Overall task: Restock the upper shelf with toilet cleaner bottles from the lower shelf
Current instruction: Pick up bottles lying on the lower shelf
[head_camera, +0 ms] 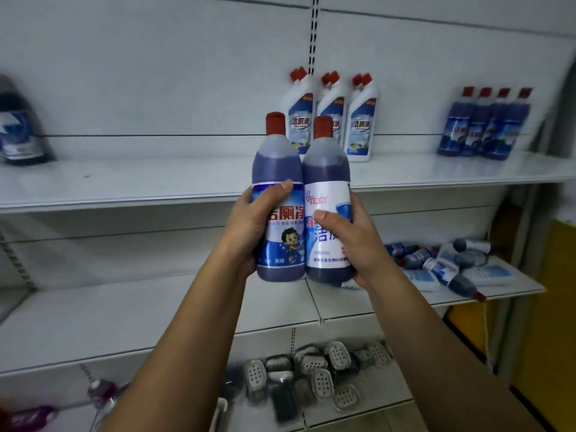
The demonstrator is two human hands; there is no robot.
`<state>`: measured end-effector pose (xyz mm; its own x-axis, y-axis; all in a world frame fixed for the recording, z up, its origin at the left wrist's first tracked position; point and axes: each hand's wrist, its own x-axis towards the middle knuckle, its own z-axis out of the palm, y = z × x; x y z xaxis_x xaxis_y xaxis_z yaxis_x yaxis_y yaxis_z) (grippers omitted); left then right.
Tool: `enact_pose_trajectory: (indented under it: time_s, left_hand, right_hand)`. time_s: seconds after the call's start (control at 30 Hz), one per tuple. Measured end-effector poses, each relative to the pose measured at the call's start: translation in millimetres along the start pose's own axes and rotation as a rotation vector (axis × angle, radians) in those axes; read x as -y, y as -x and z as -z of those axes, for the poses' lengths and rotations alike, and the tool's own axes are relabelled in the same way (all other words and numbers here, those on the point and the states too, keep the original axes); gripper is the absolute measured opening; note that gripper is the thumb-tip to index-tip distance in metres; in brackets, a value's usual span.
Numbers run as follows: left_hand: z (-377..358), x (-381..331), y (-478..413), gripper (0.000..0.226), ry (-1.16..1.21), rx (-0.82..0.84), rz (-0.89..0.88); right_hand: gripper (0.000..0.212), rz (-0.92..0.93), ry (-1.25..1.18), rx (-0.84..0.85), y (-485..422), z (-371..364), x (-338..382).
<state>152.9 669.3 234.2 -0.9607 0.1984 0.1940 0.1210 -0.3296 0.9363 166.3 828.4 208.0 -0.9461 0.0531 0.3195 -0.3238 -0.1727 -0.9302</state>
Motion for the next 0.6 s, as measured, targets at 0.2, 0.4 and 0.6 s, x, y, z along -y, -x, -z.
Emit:
enact_pose_trajectory:
  time_s: [0.2,0.4,0.6]
  left_hand:
    - [-42,3,-16,0.046,-0.062,0.013,-0.069]
    - [-89,17,-31,0.046,-0.051,0.031,-0.103]
    - [-102,28,-47,0.05,-0.046,-0.029,-0.128]
  right_hand:
    - [0.049,0.084,0.027,-0.01,-12,39,20]
    - [0.046,0.121,0.038,-0.017,-18,87,35]
    - [0.046,0.103,0.056,0.041,-34,106,36]
